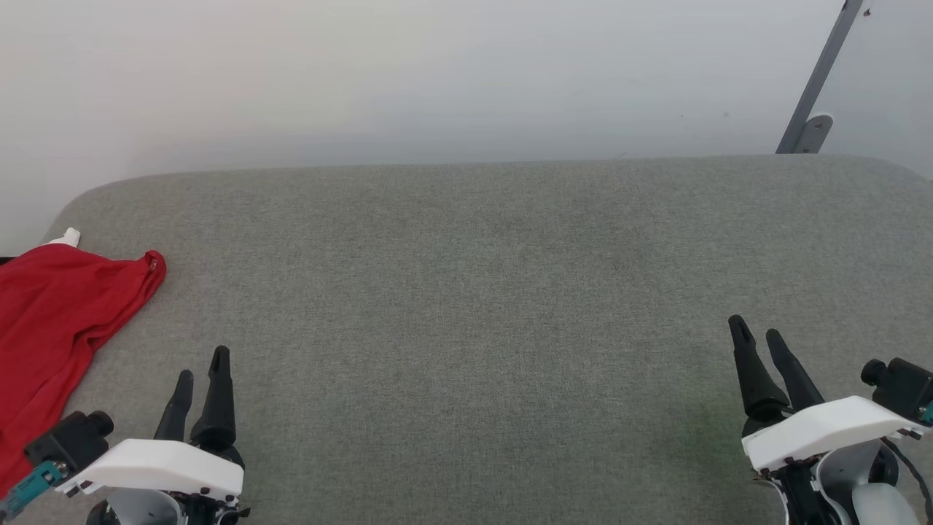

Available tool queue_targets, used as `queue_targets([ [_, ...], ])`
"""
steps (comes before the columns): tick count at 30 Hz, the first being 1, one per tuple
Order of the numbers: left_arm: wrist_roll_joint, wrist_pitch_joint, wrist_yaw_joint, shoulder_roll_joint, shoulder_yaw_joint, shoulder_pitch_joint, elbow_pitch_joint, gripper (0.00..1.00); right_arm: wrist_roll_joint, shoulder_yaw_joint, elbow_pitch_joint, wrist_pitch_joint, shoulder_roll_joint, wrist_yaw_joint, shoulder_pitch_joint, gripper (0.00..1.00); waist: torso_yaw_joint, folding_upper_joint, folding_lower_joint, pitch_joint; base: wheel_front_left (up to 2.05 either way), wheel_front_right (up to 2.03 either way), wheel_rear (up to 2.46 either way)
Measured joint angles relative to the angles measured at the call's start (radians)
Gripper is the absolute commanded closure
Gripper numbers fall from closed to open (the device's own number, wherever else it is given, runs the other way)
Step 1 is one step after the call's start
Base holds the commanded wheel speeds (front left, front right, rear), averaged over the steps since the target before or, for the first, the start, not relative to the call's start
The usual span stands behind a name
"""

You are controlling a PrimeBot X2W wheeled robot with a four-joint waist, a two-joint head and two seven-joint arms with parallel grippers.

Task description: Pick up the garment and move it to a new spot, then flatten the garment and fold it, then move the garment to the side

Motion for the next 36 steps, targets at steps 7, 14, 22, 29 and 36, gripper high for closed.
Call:
queue_targets([
  [7, 0.058, -0.018, 0.0, 0.013, -0.006, 0.0, -0.003, 0.0, -0.063, 0.003, -0.003, -0.011, -0.004, 0.0, 0.0, 0.0, 0.0, 0.0, 0.0, -0.001, 0.0, 0.0, 0.0],
  [14, 0.12, -0.037, 0.001, 0.023, -0.014, 0.001, -0.01, 0.0, -0.128, 0.012, -0.007, -0.024, -0.011, 0.0, -0.004, 0.0, 0.0, -0.0001, 0.0, -0.002, 0.0, 0.0, 0.0],
  [22, 0.182, -0.058, 0.003, 0.038, -0.025, 0.003, -0.017, 0.0, -0.204, 0.013, -0.014, -0.04, -0.013, 0.0, -0.005, 0.0, 0.0, 0.0, 0.0, -0.003, 0.0, 0.0, 0.0],
  [29, 0.234, -0.073, 0.003, 0.049, -0.032, 0.004, -0.025, 0.0, -0.269, 0.015, -0.022, -0.049, -0.013, 0.0, -0.005, 0.0, -0.001, 0.0, 0.0, -0.004, 0.0, 0.0, 0.0],
  [36, 0.278, -0.089, 0.003, 0.059, -0.043, 0.007, -0.034, 0.0, -0.334, 0.016, -0.026, -0.065, -0.017, 0.0, -0.01, 0.0, -0.001, 0.0, 0.0, -0.004, 0.0, 0.0, 0.0],
])
